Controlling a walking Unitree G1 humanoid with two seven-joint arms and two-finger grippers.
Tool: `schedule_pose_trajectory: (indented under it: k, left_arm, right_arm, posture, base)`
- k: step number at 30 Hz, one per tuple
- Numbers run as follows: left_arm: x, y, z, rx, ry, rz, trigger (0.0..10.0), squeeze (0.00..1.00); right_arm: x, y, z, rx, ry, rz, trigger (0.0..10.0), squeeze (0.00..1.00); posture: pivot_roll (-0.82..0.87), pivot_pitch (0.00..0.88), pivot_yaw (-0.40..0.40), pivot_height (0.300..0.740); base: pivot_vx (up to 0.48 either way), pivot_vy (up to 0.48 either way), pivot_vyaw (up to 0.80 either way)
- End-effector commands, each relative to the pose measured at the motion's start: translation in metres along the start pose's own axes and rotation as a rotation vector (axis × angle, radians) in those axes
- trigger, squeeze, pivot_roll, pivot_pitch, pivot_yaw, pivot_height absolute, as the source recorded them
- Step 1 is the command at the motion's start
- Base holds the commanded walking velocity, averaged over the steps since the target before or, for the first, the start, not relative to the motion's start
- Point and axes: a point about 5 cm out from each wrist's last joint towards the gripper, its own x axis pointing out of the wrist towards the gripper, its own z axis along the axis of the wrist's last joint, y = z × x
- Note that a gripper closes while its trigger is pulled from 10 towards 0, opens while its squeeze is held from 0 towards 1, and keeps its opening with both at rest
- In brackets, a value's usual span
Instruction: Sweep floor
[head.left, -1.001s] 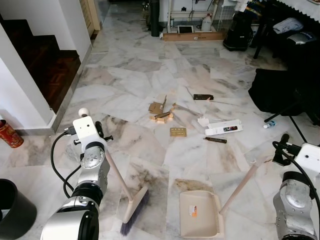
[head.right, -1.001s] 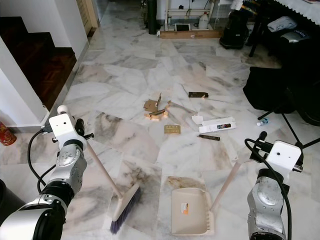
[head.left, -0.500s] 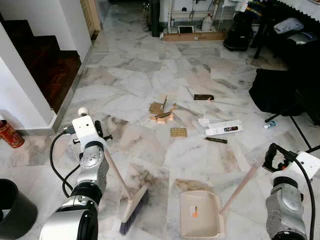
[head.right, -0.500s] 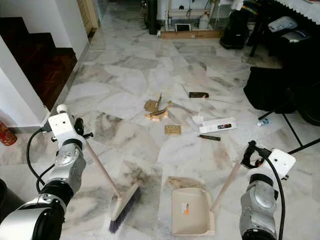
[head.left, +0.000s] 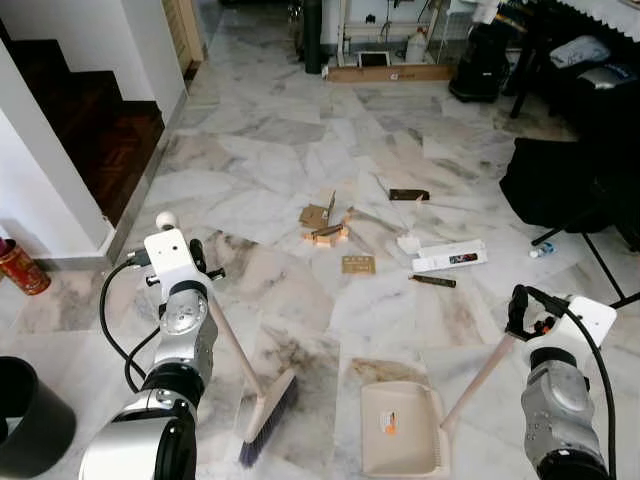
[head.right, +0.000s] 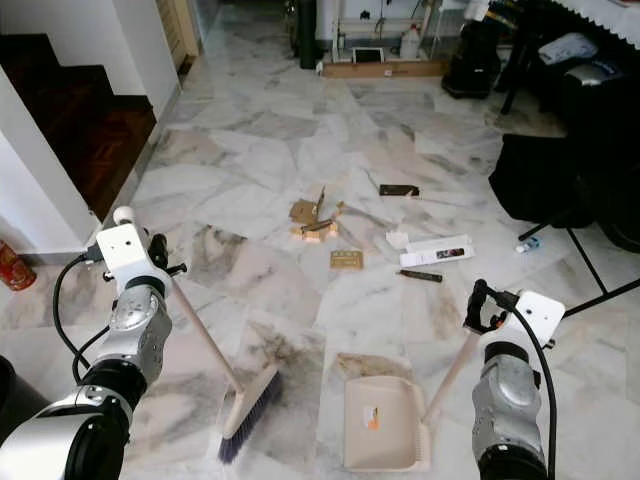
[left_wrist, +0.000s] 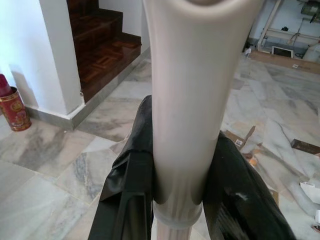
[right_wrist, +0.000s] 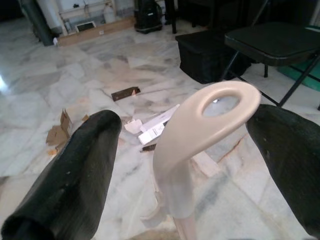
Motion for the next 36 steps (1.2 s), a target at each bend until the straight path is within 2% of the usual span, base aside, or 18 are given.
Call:
schedule_pose_trajectory:
  k: [1,7,15,23,28,36]
  left_arm:
    - [0.004,0.0,0.01,0.01,-0.042,-0.005,10.0,0.0]
    - [0.004,0.0,0.009,0.011,-0.041,-0.005,10.0,0.0]
    - [0.001,0.001,0.006,0.011,-0.038,-0.004,10.0,0.0]
    - [-0.004,0.007,-0.001,0.028,-0.029,0.0,10.0,0.0]
    - [-0.006,0.01,-0.003,0.033,-0.028,0.002,10.0,0.0]
    - [-0.011,0.015,-0.008,0.051,-0.025,0.006,10.0,0.0]
  right_arm:
    - [0.002,0.002,-0.001,-0.016,0.019,0.011,10.0,0.0]
    - [0.006,0.012,-0.005,-0.066,0.051,0.087,10.0,0.0]
    - [0.009,0.014,-0.005,-0.09,0.058,0.093,10.0,0.0]
    - [0.012,-0.001,0.004,-0.152,0.021,0.019,10.0,0.0]
    - [0.012,-0.003,0.005,-0.161,0.012,0.025,10.0,0.0]
    - [0.011,0.01,0.003,-0.189,0.006,0.131,10.0,0.0]
  posture:
    - [-0.06,0.007,0.029,0.74]
    - [-0.06,0.017,0.029,0.74]
    - [-0.06,0.033,0.027,0.74]
    - [-0.06,0.079,0.032,0.74]
    - [-0.06,0.105,0.035,0.74]
    - [-0.06,0.148,0.036,0.74]
  base:
    - [0.0,0.0,0.0]
    - [0.0,0.0,0.0]
    - [0.0,0.0,0.0]
    - [0.0,0.0,0.0]
    - [0.0,0.0,0.0]
    - [0.0,0.0,0.0]
